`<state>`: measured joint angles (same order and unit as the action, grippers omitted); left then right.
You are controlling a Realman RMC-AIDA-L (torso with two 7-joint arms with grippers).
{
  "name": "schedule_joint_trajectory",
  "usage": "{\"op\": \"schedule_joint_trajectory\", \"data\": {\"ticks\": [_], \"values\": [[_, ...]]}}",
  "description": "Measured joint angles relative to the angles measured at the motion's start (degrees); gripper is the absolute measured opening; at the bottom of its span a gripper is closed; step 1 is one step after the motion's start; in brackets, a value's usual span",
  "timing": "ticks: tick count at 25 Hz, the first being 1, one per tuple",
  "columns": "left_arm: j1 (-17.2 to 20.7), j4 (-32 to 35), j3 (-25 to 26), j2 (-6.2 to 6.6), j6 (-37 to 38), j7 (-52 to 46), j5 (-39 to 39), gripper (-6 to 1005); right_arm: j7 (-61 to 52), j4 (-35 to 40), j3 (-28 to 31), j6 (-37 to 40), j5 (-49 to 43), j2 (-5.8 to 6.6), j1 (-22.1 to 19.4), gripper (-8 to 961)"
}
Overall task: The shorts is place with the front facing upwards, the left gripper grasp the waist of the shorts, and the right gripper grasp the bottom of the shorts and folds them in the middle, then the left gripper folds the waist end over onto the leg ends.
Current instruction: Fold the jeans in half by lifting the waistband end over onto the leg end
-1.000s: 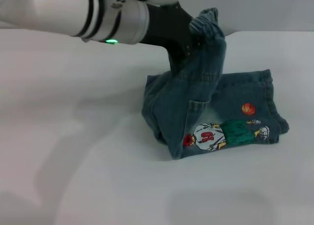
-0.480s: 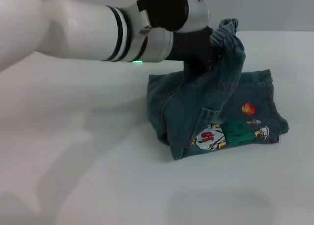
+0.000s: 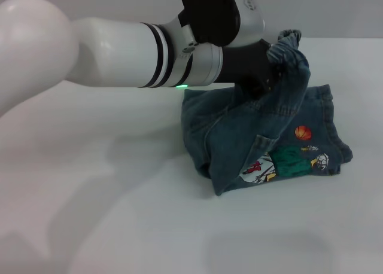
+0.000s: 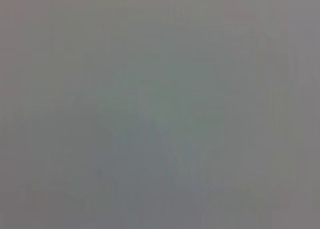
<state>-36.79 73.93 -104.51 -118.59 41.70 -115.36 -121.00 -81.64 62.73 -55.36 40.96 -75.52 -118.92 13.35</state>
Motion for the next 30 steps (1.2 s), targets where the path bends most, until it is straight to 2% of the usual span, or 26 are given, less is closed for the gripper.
{"op": "schedule_joint_trajectory", "data": {"ticks": [8,18,21,26,30], "values": [[0.5,-0.3,0.0,0.02,-3.9,-2.0,0.9,124,0.0,-0.5,-0.2,0.1,0.0,-0.08,-0.2,15],[0.2,-0.2,-0.7,0.11,-4.1,-2.3,0.9,340,0.0,-1.8,0.9,2.2,0.1,-0.03,0.0,16],[0.2,-0.1,-0.8,0.11,-4.1,-2.2,0.9,577,0.0,-1.9,0.9,2.2,0.1,-0.01,0.1,16],[0.1,0.2,-0.8,0.11,-4.3,-2.1,0.9,782,0.0,-2.5,0.9,2.3,0.1,0.10,0.4,16],[0.4,0.3,-0.8,0.11,-5.8,-2.2,0.9,811,0.0,-2.7,0.9,2.8,0.1,0.10,0.4,17]]}}
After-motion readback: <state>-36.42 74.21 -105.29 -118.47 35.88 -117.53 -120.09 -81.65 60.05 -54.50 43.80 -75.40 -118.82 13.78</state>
